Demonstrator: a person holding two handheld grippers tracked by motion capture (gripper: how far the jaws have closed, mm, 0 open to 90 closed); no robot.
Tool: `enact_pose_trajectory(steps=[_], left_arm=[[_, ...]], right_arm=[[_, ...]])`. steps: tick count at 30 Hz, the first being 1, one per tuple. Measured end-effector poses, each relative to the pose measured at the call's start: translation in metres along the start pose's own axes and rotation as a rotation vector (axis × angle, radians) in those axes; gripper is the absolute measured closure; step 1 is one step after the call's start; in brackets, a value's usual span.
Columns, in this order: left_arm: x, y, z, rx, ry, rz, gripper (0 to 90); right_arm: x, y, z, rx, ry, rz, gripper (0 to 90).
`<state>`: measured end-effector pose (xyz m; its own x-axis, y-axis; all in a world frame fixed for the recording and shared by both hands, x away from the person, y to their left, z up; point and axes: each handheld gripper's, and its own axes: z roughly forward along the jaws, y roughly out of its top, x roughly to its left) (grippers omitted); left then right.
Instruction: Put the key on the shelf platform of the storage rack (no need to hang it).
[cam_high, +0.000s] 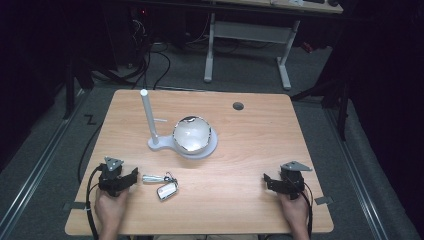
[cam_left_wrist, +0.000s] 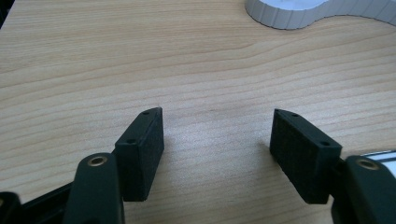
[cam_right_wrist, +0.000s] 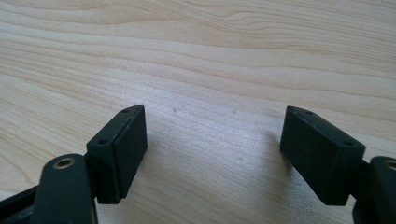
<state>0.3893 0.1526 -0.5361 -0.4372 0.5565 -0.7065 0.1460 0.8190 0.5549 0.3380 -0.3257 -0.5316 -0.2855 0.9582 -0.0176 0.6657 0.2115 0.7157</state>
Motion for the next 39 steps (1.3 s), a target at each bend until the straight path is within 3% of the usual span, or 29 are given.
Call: enact_pose_trajectory(steps=[2, 17, 20, 22, 24, 29, 35, 37, 39], left_arm=[[0.000, 0.001, 0.000, 0.000, 0.005, -0.012, 35.4], [0.001, 0.000, -0.001, 0.012, -0.008, 0.012, 35.0], [0.000, -0.001, -0.001, 0.012, -0.002, -0.001, 33.9], [0.001, -0.001, -0.001, 0.017, -0.011, 0.017, 32.1], [0.000, -0.001, -0.001, 0.018, -0.004, 0.000, 32.1], [0.001, 0.001, -0.002, 0.028, -0.006, 0.024, 32.8], [0.000, 0.008, -0.007, 0.057, -0.019, -0.023, 35.9], [0.001, 0.009, -0.009, 0.065, -0.038, 0.003, 36.3], [-0.001, 0.011, -0.012, 0.070, -0.046, -0.008, 36.4]], right_arm=[[0.000, 0.000, 0.000, 0.000, 0.000, 0.000, 23.4], [0.000, 0.000, 0.000, 0.001, 0.000, -0.001, 23.4], [0.000, 0.000, 0.000, 0.001, 0.000, -0.001, 23.4], [0.000, 0.000, 0.000, 0.001, 0.000, -0.001, 23.4], [0.000, 0.000, 0.000, 0.001, 0.000, -0.001, 23.4], [0.000, 0.000, 0.000, 0.001, 0.000, -0.001, 23.4], [0.000, 0.000, 0.000, 0.000, 0.000, -0.003, 23.4], [0.000, 0.000, 0.000, 0.000, 0.000, -0.003, 23.4], [0.000, 0.000, 0.000, 0.000, -0.001, -0.003, 23.4]])
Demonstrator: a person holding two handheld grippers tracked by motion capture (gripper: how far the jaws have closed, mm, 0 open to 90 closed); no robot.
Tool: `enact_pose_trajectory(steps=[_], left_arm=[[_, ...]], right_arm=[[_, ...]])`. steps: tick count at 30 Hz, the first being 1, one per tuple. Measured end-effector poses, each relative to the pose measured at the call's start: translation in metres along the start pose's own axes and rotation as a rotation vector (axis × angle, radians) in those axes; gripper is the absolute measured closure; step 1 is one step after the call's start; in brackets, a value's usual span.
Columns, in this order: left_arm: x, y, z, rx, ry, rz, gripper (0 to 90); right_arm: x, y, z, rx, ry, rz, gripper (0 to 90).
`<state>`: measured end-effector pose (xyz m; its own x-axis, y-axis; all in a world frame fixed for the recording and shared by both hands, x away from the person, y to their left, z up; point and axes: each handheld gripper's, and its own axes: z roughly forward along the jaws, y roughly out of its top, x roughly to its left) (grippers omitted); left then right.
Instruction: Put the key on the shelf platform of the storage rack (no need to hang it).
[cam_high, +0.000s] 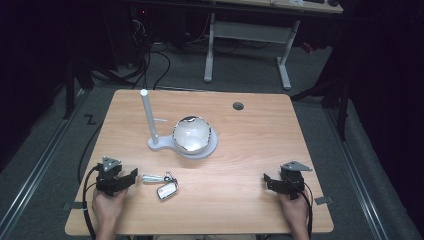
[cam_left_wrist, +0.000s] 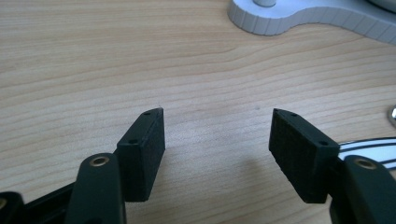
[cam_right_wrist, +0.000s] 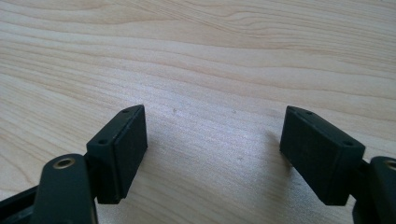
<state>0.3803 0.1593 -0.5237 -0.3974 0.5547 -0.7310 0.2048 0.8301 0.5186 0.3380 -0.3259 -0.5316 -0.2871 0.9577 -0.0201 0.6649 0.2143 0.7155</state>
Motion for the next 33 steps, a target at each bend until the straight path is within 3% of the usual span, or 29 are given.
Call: enact_pose_trajectory(steps=[4, 6, 9, 10, 12, 15, 18, 25, 33], left_arm=[[-0.005, 0.007, -0.012, 0.039, -0.036, -0.023, 39.6], [-0.005, 0.008, -0.014, 0.048, -0.047, -0.012, 39.8], [-0.010, 0.008, -0.021, 0.063, -0.044, -0.033, 39.9], [-0.010, 0.008, -0.023, 0.064, -0.056, -0.008, 39.1], [-0.013, 0.008, -0.027, 0.069, -0.041, -0.033, 38.3], [-0.016, 0.006, -0.032, 0.078, -0.051, -0.015, 37.8], [-0.019, 0.001, -0.040, 0.072, -0.073, 0.001, 36.3], [-0.022, -0.023, -0.061, 0.129, -0.116, 0.055, 36.1], [-0.023, -0.041, -0.077, 0.200, -0.146, 0.071, 35.1]], right_arm=[[0.000, 0.000, 0.000, 0.000, 0.000, 0.000, 23.4], [0.000, 0.000, 0.000, 0.000, 0.000, 0.001, 23.4], [0.000, 0.000, 0.000, 0.000, 0.000, 0.000, 23.4], [0.000, 0.000, 0.000, 0.000, 0.000, 0.001, 23.4], [0.000, 0.000, 0.000, -0.001, 0.000, 0.002, 23.4], [0.000, 0.000, 0.000, 0.000, 0.000, 0.002, 23.3], [0.000, 0.000, 0.000, 0.000, 0.000, 0.002, 23.3], [0.000, 0.000, 0.000, 0.000, 0.000, 0.001, 23.3], [0.000, 0.000, 0.000, 0.000, 0.000, 0.001, 23.3]])
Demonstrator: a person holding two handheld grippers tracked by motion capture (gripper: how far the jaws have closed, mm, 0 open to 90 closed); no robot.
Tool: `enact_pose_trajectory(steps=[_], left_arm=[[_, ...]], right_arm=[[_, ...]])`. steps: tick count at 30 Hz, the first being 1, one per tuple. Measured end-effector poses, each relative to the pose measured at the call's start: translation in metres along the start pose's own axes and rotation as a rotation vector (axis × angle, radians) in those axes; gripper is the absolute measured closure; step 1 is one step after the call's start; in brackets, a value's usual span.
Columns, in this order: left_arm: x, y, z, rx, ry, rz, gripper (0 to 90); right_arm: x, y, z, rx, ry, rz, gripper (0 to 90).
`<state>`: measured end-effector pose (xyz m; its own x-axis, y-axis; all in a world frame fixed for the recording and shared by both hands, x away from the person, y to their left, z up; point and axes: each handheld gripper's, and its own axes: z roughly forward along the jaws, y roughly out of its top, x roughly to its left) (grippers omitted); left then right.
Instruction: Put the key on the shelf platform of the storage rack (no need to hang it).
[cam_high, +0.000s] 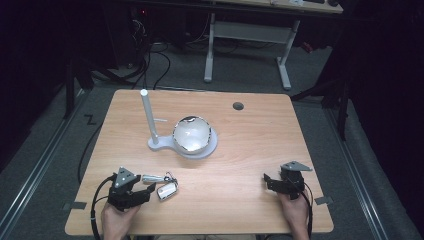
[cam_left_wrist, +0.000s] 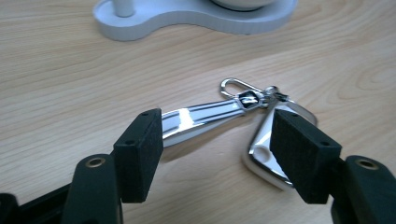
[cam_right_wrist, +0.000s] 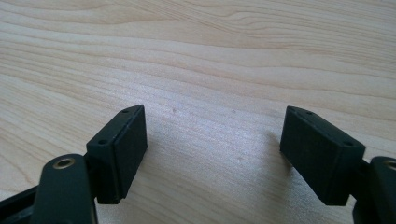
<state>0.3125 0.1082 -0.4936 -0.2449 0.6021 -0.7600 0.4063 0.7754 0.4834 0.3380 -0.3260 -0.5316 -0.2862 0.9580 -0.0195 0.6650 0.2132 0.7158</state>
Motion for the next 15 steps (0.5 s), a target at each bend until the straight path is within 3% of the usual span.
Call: enact_pose_trajectory(steps=[4, 5, 6, 7, 15], left_arm=[[-0.006, -0.012, -0.002, 0.038, -0.021, 0.031, 34.3], [-0.008, -0.015, 0.003, 0.015, -0.073, 0.036, 34.0], [-0.008, -0.017, 0.001, 0.065, -0.028, 0.053, 33.7], [-0.010, -0.020, 0.002, 0.075, -0.023, 0.053, 33.5], [-0.013, -0.035, 0.005, 0.121, -0.031, 0.086, 33.2]], right_arm=[[0.000, 0.000, 0.000, 0.000, 0.000, 0.000, 23.3], [0.000, 0.000, 0.000, 0.000, 0.000, 0.000, 23.3], [0.000, 0.000, 0.000, 0.000, 0.000, 0.000, 23.3], [0.000, 0.000, 0.000, 0.000, 0.000, 0.000, 23.3], [0.000, 0.000, 0.000, 0.000, 0.000, 0.000, 23.3]])
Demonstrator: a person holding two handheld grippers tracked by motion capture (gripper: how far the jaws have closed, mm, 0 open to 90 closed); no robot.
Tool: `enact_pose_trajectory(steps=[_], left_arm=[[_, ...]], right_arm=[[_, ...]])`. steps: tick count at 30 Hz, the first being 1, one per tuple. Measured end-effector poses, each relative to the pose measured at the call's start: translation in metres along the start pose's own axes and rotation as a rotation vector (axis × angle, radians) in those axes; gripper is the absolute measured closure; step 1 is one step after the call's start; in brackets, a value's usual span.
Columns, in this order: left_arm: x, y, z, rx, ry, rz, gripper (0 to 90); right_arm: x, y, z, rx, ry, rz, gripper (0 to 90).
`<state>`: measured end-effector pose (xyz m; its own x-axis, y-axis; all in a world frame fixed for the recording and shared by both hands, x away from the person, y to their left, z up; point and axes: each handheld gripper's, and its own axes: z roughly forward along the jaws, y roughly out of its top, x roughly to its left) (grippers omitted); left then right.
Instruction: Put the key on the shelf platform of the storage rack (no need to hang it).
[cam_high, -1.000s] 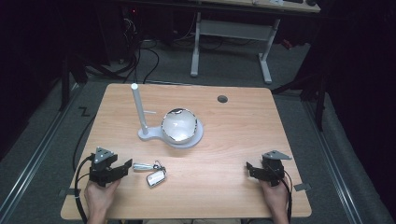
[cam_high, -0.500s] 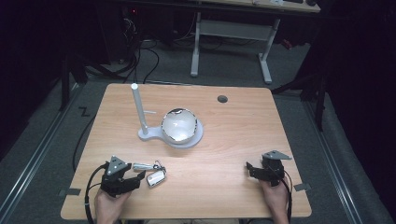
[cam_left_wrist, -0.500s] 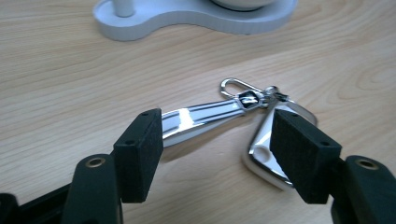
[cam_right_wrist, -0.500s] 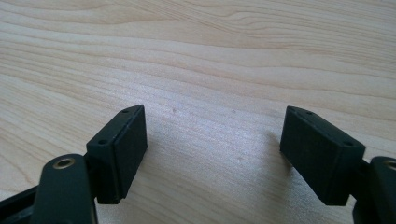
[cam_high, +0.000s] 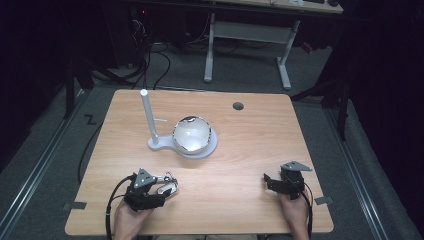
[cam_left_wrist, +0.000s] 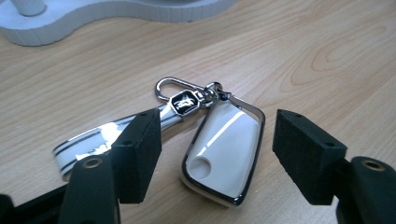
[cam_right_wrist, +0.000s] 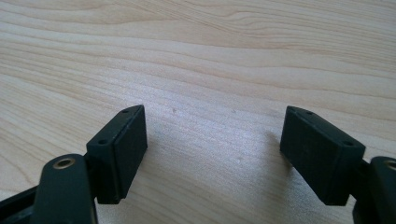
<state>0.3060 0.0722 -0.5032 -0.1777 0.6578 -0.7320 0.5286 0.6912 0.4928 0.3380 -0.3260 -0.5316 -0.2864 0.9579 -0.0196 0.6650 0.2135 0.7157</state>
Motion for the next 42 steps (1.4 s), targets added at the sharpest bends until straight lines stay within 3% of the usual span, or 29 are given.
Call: enact_pose_trajectory(steps=[10, 16, 29, 32, 42], left_arm=[[-0.001, -0.021, 0.013, 0.020, 0.034, 0.091, 34.9], [0.001, -0.026, 0.019, 0.014, 0.057, 0.121, 39.6], [0.001, -0.025, 0.021, 0.021, 0.065, 0.127, 49.3], [0.001, -0.025, 0.021, 0.026, 0.062, 0.145, 50.2], [-0.009, -0.019, 0.018, 0.025, 0.041, 0.115, 50.9]], right_arm=[[0.000, 0.000, 0.000, 0.000, 0.000, 0.000, 23.3], [0.000, 0.000, 0.000, 0.000, 0.000, 0.000, 23.3], [0.000, 0.000, 0.000, 0.000, 0.000, 0.000, 23.3], [0.000, 0.000, 0.000, 0.000, 0.000, 0.000, 23.3], [0.000, 0.000, 0.000, 0.000, 0.001, 0.000, 23.3]])
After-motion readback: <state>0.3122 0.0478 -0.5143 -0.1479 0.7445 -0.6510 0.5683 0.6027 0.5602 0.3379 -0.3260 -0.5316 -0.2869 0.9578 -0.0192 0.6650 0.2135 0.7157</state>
